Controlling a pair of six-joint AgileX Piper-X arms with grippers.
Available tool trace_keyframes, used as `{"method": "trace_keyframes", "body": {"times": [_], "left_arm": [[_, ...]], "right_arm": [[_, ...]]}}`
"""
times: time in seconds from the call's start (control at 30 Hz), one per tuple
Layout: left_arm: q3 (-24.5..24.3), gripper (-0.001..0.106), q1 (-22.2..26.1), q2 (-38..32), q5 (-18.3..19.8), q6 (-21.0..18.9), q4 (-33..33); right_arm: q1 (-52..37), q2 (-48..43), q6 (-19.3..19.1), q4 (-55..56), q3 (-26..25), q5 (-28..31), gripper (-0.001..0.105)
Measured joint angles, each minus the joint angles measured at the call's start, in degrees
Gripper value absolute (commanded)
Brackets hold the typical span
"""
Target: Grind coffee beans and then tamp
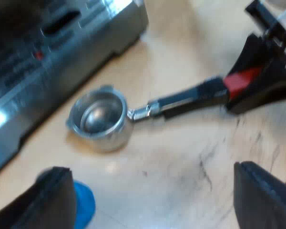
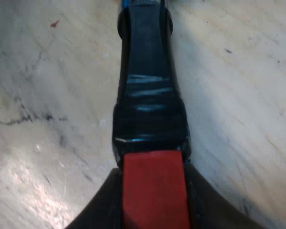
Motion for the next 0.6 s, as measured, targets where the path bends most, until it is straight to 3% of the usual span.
{"method": "trace_keyframes", "body": {"times": [0.17,0.6], "left_arm": [[0.0,0.070,0.0,6.5,0.7,0.0,0.0],[0.0,0.070,0.0,6.9,1.7,-0.1,0.0]], "right_arm": [[0.0,-0.1,2.5,4.8,-0.5,-1.8,0.000],[-0.2,-0.1,3.1,5.9,-0.6,-5.7,0.000]]}}
